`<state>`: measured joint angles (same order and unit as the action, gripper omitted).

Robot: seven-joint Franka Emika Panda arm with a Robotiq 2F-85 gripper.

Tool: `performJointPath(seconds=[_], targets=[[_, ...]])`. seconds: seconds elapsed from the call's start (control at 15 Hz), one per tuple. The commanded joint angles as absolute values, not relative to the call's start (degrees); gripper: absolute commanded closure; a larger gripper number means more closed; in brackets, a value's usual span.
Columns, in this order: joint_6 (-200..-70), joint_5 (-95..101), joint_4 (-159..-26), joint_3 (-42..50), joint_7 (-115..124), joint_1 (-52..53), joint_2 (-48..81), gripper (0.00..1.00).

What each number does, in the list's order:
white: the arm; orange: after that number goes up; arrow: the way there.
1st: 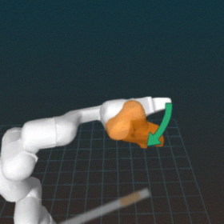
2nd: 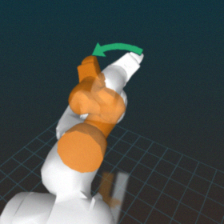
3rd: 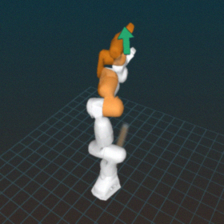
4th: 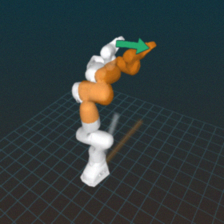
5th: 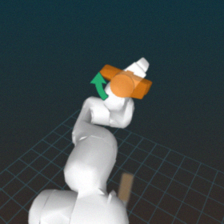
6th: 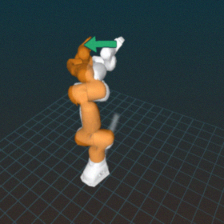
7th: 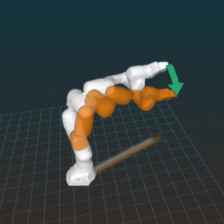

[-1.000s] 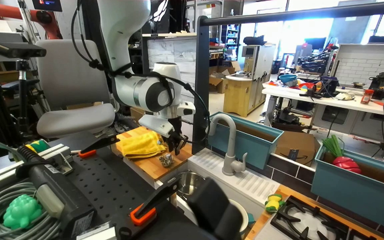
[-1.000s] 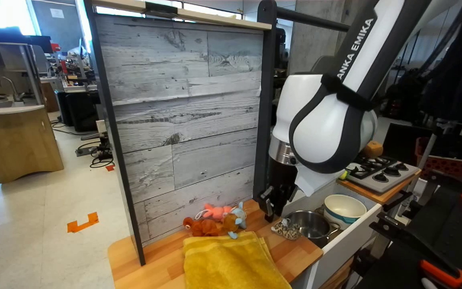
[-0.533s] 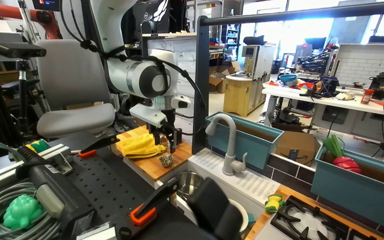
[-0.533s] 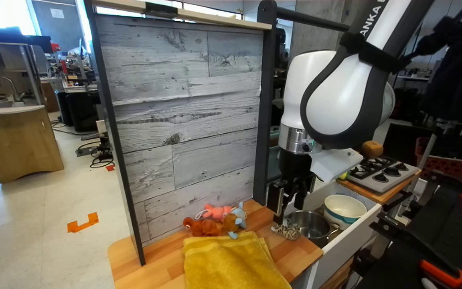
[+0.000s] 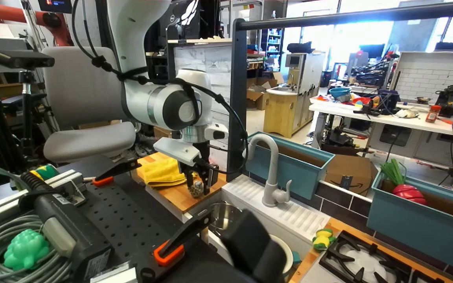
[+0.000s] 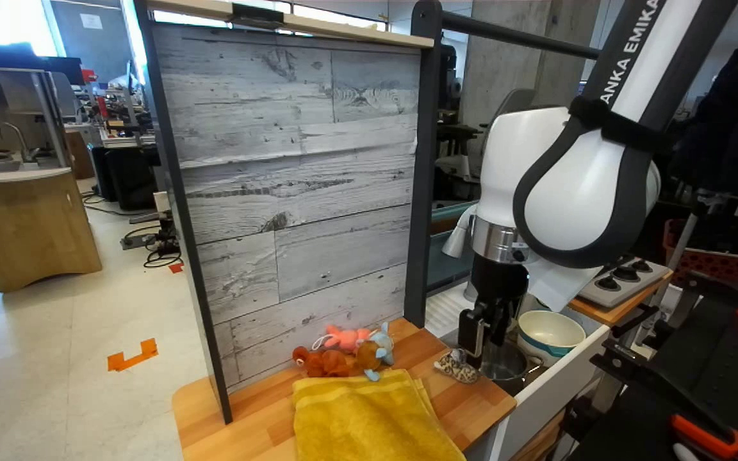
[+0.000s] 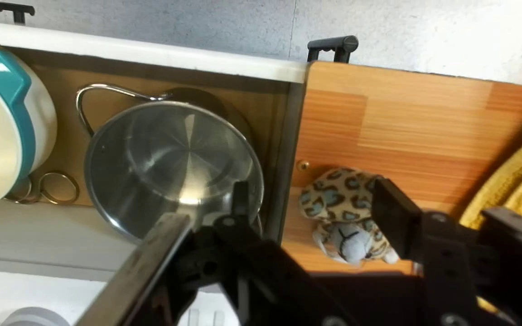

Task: Wipe the counter with the towel, then remove the plushies from the sink and put some of them on the counter and some on the stove

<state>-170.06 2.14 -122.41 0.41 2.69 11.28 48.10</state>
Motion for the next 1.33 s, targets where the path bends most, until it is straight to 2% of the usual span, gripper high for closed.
performJointPath(seconds=[0.0,0.33,0.4,0.67,0.73,0.8,1.0,1.27], targets=[[-173.4,2.9,-124.3,-1.2,0.8,9.8,48.0,0.6],[-178.7,4.0,-124.4,-2.8,-2.9,9.4,49.2,0.97],[-178.8,4.1,-124.0,-2.9,-3.5,9.3,49.6,1.0],[-179.5,4.3,-122.4,-1.8,-4.6,9.5,51.3,1.0],[-178.7,4.3,-122.3,-0.6,-4.2,10.3,51.2,0.74],[-178.3,4.5,-122.5,-0.2,-4.3,10.6,50.9,0.73],[-176.4,4.3,-124.2,0.3,-4.2,10.7,48.8,0.53],[-179.2,4.6,-124.9,-3.9,-6.2,7.3,48.2,0.24]])
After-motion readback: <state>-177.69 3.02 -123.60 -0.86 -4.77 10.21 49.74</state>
